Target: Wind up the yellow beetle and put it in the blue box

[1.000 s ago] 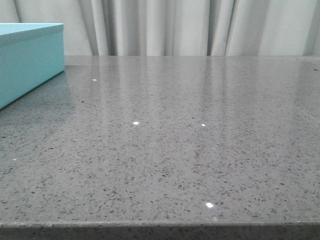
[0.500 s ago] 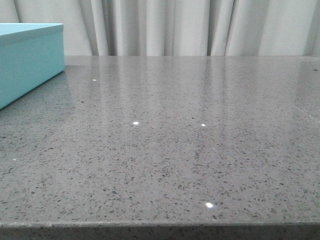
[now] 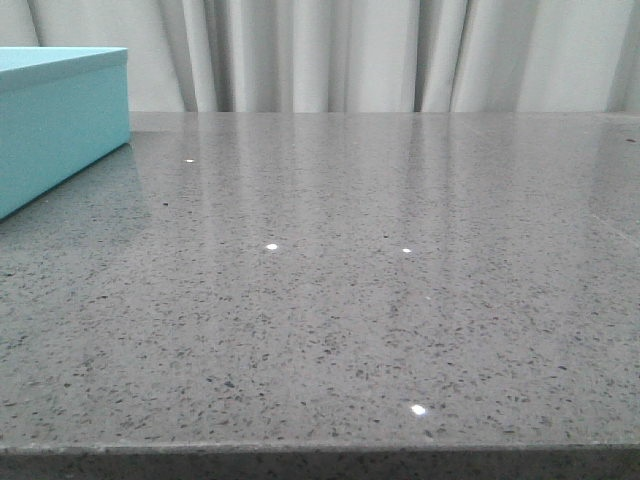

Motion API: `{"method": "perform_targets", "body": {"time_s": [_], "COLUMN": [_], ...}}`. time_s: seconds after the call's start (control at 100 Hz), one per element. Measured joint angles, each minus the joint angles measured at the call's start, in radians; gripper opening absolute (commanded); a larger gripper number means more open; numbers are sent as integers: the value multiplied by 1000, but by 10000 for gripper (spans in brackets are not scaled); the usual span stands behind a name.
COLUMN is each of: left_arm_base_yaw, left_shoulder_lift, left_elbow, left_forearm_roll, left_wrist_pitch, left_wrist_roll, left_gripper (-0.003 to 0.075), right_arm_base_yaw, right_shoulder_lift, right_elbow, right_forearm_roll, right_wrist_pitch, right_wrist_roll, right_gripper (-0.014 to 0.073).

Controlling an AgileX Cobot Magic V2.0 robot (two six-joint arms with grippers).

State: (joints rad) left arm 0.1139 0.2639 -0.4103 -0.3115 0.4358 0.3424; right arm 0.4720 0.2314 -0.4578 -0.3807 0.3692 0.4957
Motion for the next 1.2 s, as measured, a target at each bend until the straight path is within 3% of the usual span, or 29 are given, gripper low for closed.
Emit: {"method": "perform_targets", "body": {"time_s": [0.26, 1.2], "left_arm_base_yaw": [0, 0], "left_shoulder_lift": [-143, -145], "left_elbow": [73, 80], "left_forearm_roll": [-1, 8], "left_wrist_pitch": [-2, -6], "left_wrist_roll": [0, 0], "left_gripper": [-20, -20], "right_arm_base_yaw": [0, 0], "right_shoulder_lift": [-39, -39], "right_elbow": [53, 54], "right_forearm_roll": [-6, -9], "right_wrist_pitch": [-32, -39], "right_wrist_roll": [0, 0], "right_gripper": [-68, -68]}}
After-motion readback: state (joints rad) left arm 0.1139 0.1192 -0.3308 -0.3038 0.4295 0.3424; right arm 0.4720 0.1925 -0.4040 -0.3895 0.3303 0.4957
